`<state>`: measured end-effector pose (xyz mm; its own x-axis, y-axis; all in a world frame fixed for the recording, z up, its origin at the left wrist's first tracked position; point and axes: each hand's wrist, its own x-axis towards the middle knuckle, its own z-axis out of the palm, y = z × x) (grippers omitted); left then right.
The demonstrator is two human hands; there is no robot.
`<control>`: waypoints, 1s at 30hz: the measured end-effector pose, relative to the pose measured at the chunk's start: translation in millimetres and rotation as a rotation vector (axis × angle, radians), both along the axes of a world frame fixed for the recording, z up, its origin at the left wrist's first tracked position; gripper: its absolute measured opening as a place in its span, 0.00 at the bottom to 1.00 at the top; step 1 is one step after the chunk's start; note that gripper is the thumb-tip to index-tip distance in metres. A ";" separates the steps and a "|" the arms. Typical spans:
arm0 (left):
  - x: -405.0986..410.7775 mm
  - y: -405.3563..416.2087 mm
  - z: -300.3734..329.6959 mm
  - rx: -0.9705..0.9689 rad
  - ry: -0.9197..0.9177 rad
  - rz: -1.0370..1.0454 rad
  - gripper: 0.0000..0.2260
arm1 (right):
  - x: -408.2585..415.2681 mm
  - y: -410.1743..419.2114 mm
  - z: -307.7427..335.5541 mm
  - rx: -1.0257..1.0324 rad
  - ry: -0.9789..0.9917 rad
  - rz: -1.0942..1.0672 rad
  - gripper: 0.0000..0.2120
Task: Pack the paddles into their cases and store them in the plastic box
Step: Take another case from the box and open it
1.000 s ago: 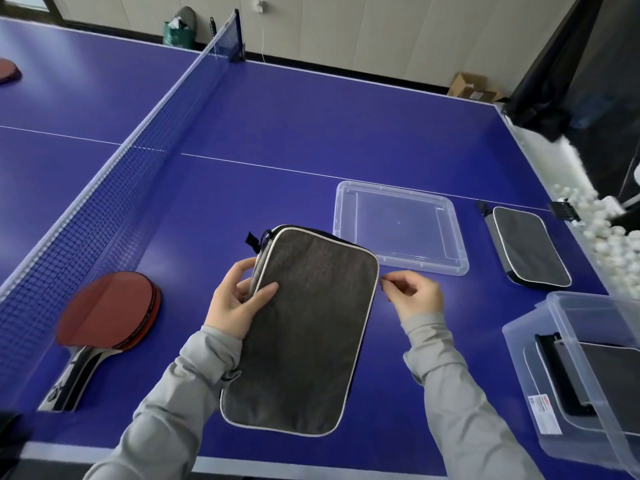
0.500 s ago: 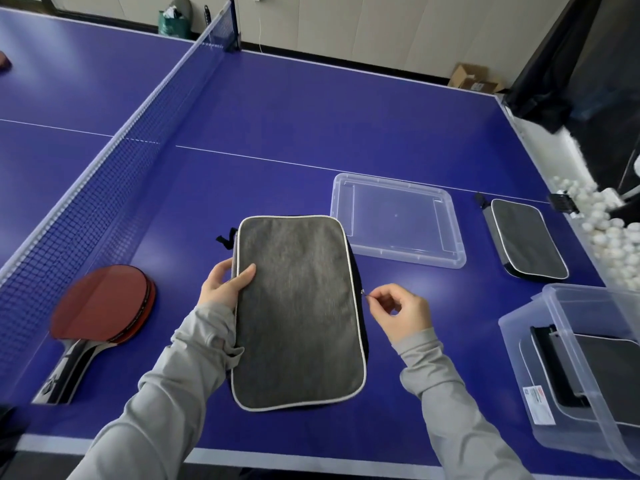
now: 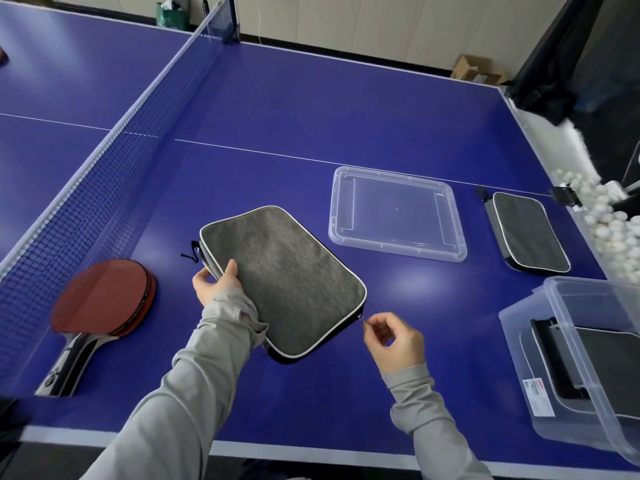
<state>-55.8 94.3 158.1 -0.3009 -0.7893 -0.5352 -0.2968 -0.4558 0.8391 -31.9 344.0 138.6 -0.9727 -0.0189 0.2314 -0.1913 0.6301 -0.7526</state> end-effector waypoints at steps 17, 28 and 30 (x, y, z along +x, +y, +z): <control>-0.6 41.5 3.0 0.112 -0.013 0.320 0.20 | 54.6 -58.8 -8.4 -0.146 -0.074 0.121 0.02; 13.7 24.3 -19.7 0.019 0.105 -0.086 0.16 | 19.4 -14.9 2.3 -0.330 -0.061 -0.144 0.07; 17.6 19.6 -24.3 0.057 0.178 -0.233 0.13 | -2.0 3.6 2.1 -0.331 -0.090 -0.214 0.07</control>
<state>-38.2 113.9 133.8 -0.5636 -0.6578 -0.4997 -0.2498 -0.4408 0.8621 -33.9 347.6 140.7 -0.9631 0.2480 0.1046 -0.0060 0.3690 -0.9294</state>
